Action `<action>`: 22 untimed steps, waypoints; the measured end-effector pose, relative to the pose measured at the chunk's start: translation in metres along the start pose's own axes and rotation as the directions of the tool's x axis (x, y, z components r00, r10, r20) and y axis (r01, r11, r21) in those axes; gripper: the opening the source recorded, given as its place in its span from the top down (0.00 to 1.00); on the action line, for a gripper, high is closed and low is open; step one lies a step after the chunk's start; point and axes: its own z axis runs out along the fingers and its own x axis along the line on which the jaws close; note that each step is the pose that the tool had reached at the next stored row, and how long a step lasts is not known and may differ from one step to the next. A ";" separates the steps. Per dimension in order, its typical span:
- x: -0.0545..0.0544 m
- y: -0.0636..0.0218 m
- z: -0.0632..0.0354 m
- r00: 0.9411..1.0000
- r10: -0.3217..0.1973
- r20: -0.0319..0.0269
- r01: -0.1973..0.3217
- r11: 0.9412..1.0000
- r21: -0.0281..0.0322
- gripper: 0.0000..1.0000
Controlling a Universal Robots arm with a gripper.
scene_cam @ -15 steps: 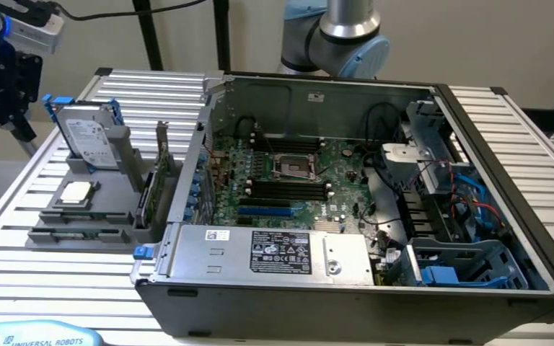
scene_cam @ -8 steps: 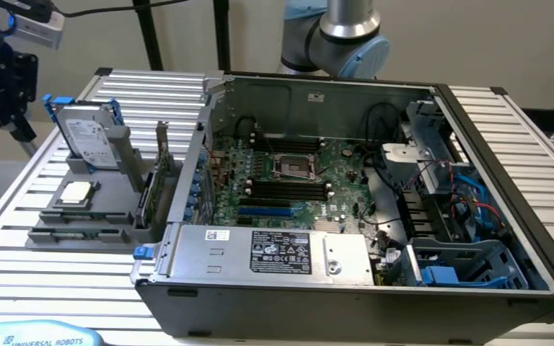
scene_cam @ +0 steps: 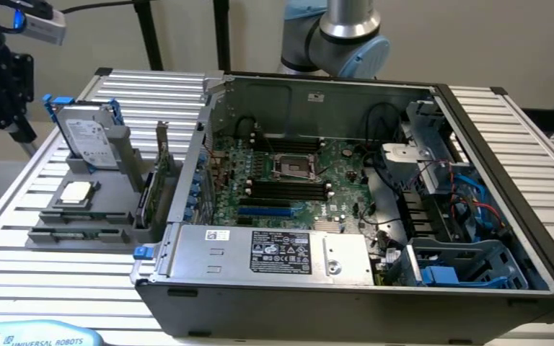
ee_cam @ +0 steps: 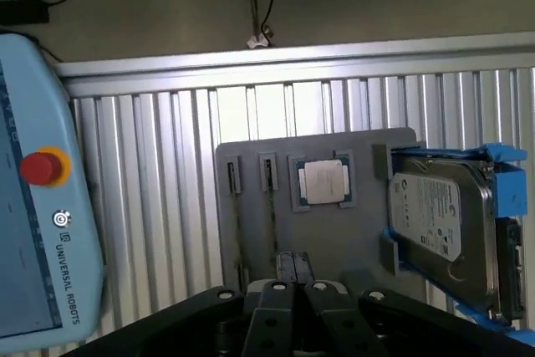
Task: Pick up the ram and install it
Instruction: 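Pick up the ram and move it above insertion slot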
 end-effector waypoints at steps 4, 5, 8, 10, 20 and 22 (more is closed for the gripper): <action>0.001 -0.0050 0.0045 1.000 -0.025 -0.001 0.025 1.000 0.000 0.89; 0.001 -0.0066 0.0063 1.000 -0.026 -0.001 0.026 1.000 0.000 0.89; 0.004 -0.0100 0.0114 1.000 -0.029 -0.001 0.029 1.000 -0.001 0.89; 0.007 -0.0114 0.0150 1.000 -0.031 -0.001 0.031 1.000 -0.001 0.89; 0.015 -0.0170 0.0330 0.999 -0.045 -0.001 0.045 0.999 -0.001 0.76; 0.016 -0.0179 0.0365 0.999 -0.047 -0.001 0.047 0.999 -0.001 0.64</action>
